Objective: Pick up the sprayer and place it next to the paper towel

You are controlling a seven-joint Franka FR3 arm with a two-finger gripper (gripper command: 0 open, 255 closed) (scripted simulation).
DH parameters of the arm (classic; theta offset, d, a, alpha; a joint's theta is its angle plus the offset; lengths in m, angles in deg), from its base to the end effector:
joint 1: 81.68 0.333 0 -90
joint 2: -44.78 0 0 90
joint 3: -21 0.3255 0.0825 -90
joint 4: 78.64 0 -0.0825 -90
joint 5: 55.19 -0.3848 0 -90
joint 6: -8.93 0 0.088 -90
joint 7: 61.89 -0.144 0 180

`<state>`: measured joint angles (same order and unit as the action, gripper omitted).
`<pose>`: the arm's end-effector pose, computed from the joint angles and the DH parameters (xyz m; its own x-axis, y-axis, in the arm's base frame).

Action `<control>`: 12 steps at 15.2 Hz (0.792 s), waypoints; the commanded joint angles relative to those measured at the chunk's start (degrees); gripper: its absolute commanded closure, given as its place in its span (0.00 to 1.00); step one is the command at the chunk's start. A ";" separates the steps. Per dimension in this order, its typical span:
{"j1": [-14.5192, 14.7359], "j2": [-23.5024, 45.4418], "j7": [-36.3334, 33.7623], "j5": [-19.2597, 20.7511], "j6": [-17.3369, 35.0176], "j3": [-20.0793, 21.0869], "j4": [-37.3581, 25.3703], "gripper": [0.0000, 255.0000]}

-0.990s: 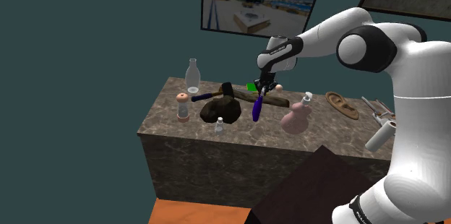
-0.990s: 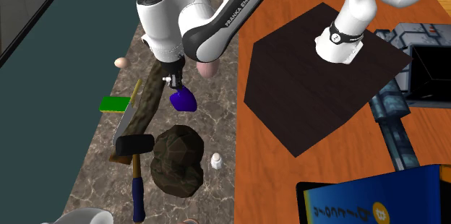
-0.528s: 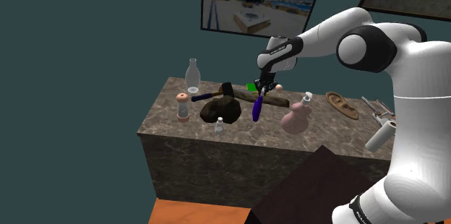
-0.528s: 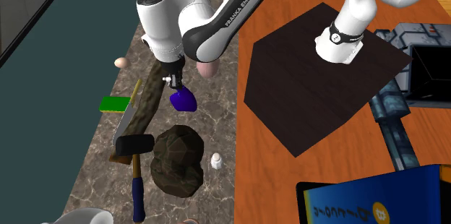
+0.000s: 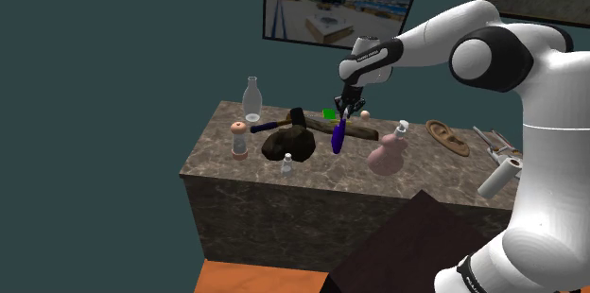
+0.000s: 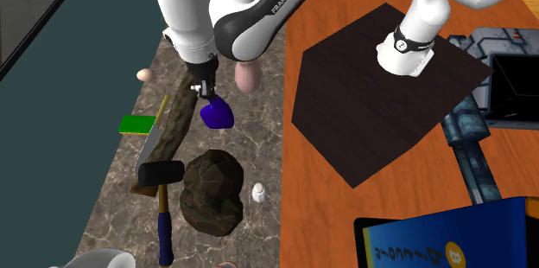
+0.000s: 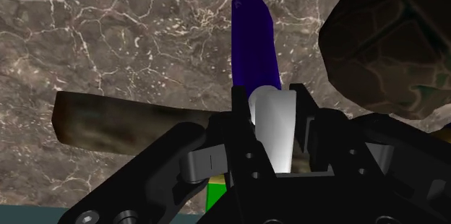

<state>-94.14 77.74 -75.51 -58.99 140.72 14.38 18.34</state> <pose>0.6527 -0.2152 0.2385 0.8279 -0.5596 0.0386 -0.5601 -0.8284 0.0027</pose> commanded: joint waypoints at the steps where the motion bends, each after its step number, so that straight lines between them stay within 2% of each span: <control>1: 0.10 -0.92 -0.12 0.13 -1.09 -0.08 -0.16 1.00; 12: 0.33 -5.23 -0.43 0.74 -7.58 -0.46 -2.36 1.00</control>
<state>-93.80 72.88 -75.95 -58.30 133.90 13.96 16.38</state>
